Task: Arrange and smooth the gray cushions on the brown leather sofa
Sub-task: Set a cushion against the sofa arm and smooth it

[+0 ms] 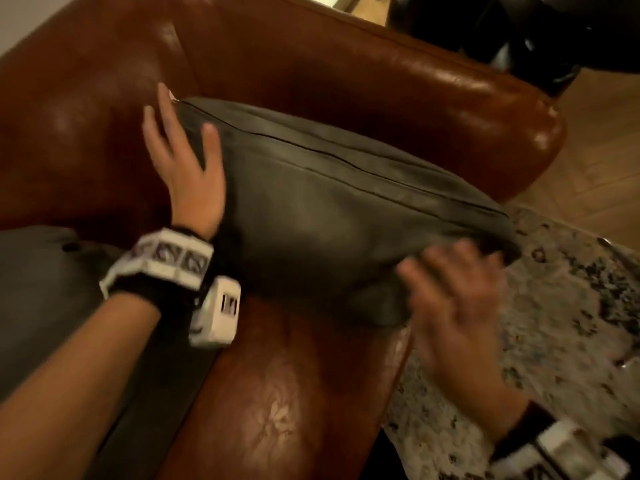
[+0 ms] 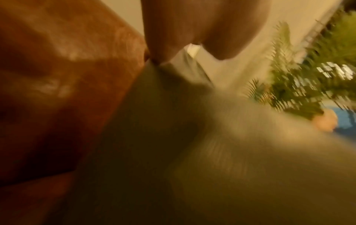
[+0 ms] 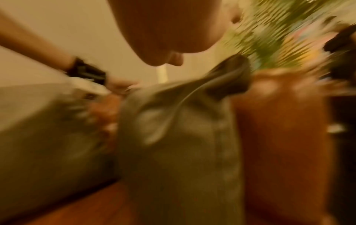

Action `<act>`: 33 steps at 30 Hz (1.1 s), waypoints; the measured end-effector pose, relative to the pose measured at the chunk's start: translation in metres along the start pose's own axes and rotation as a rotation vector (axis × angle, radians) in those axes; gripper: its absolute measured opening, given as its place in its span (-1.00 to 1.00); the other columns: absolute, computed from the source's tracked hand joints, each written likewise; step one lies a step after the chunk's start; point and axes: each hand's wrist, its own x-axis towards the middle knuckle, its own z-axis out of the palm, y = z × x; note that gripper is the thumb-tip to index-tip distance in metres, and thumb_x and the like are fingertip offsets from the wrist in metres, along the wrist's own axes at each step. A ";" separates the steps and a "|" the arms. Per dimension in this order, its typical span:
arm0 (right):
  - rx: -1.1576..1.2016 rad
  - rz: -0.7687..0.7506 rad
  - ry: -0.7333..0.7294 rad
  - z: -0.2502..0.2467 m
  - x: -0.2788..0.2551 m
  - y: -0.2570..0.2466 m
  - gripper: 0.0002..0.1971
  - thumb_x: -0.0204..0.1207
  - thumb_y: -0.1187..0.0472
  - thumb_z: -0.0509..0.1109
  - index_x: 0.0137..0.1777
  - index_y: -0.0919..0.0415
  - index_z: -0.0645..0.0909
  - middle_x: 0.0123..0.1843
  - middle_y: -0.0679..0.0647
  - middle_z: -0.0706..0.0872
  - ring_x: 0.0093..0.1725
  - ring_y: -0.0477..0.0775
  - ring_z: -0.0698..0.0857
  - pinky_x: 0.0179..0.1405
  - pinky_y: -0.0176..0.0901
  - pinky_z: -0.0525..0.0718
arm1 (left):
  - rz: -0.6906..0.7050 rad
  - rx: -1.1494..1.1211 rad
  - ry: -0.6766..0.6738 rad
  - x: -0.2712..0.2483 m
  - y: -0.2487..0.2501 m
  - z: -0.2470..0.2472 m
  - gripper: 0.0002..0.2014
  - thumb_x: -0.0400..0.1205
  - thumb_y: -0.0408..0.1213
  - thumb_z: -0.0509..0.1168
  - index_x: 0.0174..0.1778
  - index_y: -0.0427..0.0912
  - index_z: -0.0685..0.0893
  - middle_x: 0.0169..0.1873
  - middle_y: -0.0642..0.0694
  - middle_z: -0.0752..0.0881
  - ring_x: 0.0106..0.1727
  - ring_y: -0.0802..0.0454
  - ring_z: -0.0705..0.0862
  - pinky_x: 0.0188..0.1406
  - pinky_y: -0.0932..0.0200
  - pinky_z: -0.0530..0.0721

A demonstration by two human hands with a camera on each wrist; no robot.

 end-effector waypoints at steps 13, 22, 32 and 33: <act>-0.484 -0.813 -0.601 0.141 0.025 0.046 0.17 0.17 -0.45 0.42 0.67 -0.10 -0.12 0.70 -0.10 -0.10 0.66 0.14 -0.14 0.35 0.26 -0.12 | 0.844 0.747 -0.446 -0.073 -0.062 0.074 0.21 -0.12 0.14 0.66 0.47 0.11 0.23 0.49 -0.36 0.06 0.48 -0.49 0.03 -0.14 -0.88 0.14; -0.443 -0.811 -0.559 0.148 0.021 0.048 0.06 0.25 -0.47 0.35 0.68 -0.16 -0.06 0.71 -0.07 -0.09 0.66 0.02 -0.02 0.37 0.20 -0.07 | 0.830 0.707 -0.392 -0.083 -0.075 0.073 0.38 0.03 0.18 0.60 0.60 0.28 -0.25 0.60 -0.17 -0.42 0.56 -0.26 -0.56 0.00 -0.81 -0.01; 0.526 0.460 -0.335 0.091 -0.127 0.014 -0.76 0.73 -0.05 -0.02 0.20 -0.18 0.47 0.28 -0.11 0.49 0.32 -0.20 0.48 0.29 0.20 0.57 | 0.820 0.727 -0.506 -0.100 -0.077 0.056 0.21 0.03 0.25 0.58 0.56 0.16 0.08 0.57 -0.17 -0.50 0.58 -0.29 -0.50 0.13 -0.83 -0.06; 0.537 0.751 -0.251 0.091 -0.122 0.018 -0.74 0.74 -0.05 -0.03 0.24 -0.15 0.47 0.27 -0.08 0.51 0.27 -0.20 0.49 0.30 0.17 0.56 | 0.818 0.726 -0.518 -0.100 -0.076 0.055 0.19 0.04 0.29 0.56 0.55 0.15 0.10 0.57 -0.17 -0.51 0.58 -0.29 -0.50 0.12 -0.84 -0.05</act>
